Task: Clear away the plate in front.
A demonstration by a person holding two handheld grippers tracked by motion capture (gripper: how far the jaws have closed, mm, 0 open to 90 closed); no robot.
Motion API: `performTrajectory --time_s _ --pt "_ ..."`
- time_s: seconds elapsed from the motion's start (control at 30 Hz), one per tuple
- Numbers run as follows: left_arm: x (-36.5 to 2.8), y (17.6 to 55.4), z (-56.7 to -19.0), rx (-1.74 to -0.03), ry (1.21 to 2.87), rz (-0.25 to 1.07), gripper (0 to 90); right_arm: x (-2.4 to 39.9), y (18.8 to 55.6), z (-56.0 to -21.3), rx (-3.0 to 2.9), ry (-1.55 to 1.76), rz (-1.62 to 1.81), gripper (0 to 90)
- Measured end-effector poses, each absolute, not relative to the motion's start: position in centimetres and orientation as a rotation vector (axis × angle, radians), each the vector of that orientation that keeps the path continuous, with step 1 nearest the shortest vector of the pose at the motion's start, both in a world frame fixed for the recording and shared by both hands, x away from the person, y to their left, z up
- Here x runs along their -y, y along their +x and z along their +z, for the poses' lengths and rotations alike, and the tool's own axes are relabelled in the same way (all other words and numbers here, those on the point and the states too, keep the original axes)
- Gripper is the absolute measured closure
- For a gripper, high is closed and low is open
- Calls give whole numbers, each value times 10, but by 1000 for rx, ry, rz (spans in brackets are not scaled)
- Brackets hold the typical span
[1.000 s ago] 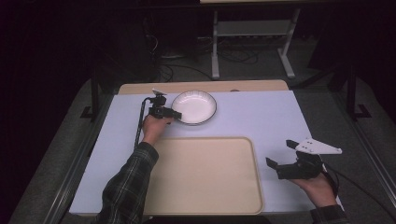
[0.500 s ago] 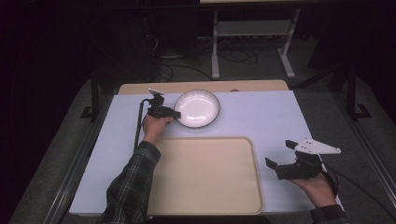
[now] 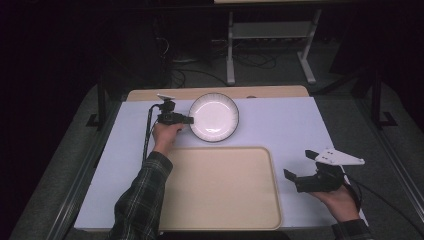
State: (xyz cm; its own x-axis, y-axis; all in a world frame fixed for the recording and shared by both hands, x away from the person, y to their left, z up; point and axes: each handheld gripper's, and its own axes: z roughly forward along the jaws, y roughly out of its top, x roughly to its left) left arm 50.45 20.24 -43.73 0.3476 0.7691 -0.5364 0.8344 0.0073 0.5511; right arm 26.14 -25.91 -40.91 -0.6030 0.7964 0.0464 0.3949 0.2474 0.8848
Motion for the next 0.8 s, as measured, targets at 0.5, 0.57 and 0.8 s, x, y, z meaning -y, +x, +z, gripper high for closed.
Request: performTrajectory --time_s 0.5,0.57,0.8 --pt "-197 500 -425 -1329 1750 -9 855 261 261 -408 -2102 1090 1317 0" --pt "-199 499 -422 -1317 1758 18 855 261 261 -408 -2101 1090 1317 0" --pt "-207 496 -413 -1298 1769 101 853 261 261 -408 -2097 1093 1317 0"
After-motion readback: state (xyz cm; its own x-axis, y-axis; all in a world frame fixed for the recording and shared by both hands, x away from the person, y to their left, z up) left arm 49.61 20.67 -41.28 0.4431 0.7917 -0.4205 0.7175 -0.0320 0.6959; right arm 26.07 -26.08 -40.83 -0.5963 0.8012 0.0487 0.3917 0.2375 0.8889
